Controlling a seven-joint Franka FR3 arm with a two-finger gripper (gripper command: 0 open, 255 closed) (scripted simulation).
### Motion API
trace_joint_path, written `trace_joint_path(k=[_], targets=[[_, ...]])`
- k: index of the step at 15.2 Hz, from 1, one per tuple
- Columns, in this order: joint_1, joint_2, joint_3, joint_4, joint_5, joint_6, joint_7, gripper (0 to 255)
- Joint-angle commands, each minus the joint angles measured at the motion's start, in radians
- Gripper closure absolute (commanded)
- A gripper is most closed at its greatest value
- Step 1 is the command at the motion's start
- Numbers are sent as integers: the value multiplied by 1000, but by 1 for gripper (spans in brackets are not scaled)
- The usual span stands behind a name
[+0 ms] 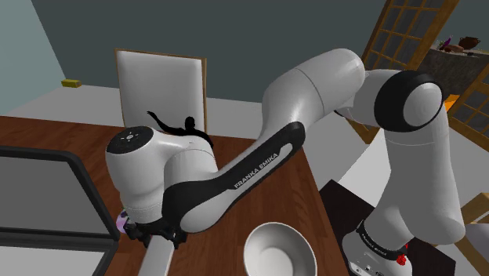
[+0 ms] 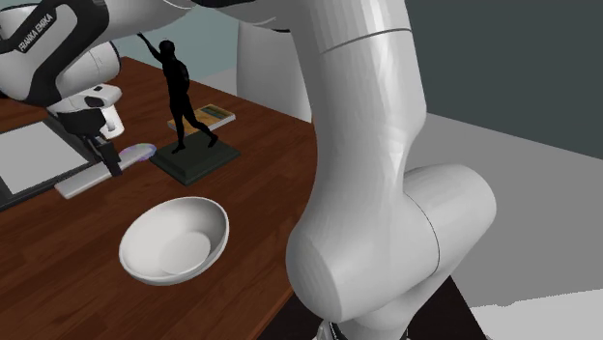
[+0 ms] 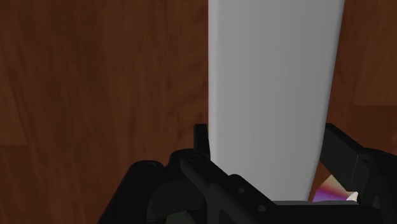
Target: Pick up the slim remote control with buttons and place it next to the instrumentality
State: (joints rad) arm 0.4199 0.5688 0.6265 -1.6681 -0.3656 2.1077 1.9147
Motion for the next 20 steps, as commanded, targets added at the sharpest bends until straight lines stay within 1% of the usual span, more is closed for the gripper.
trace_joint_path(k=[1, 9, 16, 17, 20], targets=[[7, 18, -8, 1, -11, 16, 5, 255], [25, 78, -37, -20, -50, 91, 28, 255], [25, 78, -37, -20, -50, 91, 28, 255], [25, 78, -37, -20, -50, 91, 28, 0], [25, 78, -37, -20, -50, 91, 28, 0]])
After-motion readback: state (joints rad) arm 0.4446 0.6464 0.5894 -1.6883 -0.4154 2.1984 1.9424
